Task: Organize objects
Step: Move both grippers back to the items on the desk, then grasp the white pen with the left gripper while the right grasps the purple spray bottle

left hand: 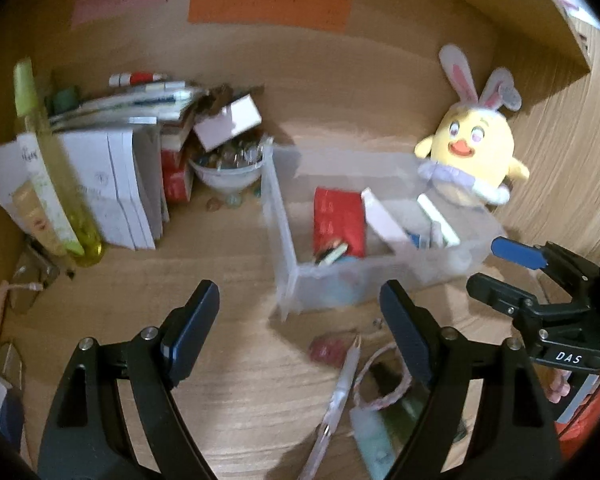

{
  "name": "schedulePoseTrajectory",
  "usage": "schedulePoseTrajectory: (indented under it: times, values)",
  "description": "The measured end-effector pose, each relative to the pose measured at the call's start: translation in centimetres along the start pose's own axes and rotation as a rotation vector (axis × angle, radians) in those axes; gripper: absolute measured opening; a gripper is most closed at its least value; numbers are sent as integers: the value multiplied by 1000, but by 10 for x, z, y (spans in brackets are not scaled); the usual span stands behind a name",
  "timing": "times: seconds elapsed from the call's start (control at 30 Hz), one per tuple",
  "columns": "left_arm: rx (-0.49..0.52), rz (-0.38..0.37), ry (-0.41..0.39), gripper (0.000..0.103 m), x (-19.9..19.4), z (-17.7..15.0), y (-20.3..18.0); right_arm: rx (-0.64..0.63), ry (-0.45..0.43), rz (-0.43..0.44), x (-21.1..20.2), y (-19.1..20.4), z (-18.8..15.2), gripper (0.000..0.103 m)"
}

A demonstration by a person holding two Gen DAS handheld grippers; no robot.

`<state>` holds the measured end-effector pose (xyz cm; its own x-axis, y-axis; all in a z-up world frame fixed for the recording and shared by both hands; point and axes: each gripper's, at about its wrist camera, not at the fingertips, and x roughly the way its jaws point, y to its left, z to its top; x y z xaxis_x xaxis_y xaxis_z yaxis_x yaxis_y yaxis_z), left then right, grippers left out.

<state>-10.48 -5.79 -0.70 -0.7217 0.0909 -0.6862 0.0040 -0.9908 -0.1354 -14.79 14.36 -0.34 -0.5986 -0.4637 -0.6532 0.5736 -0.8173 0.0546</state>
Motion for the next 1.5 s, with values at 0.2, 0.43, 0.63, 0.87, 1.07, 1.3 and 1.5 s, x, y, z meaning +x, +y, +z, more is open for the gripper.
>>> schedulePoseTrajectory:
  times: [0.2, 0.43, 0.63, 0.87, 1.07, 1.3, 1.5]
  values:
    - [-18, 9, 91, 83, 18, -27, 9, 13, 78, 38, 9, 7, -29, 68]
    - [-19, 0, 144, 83, 15, -58, 10, -5, 135, 90, 8, 22, -51, 68]
    - [23, 10, 168, 78, 12, -76, -1, -15, 172, 98, 16, 28, -61, 68]
    - [27, 18, 167, 60, 12, -81, -2, -31, 161, 100, 11, 30, -62, 61]
    - [58, 22, 172, 43, 12, -80, -8, -57, 154, 109, 7, 33, -62, 46]
    - [89, 15, 171, 35, 20, -76, -18, -97, 169, 130, 10, 41, -63, 46]
    - [70, -10, 172, 19, 15, -79, -13, -112, 157, 113, 8, 41, -61, 43]
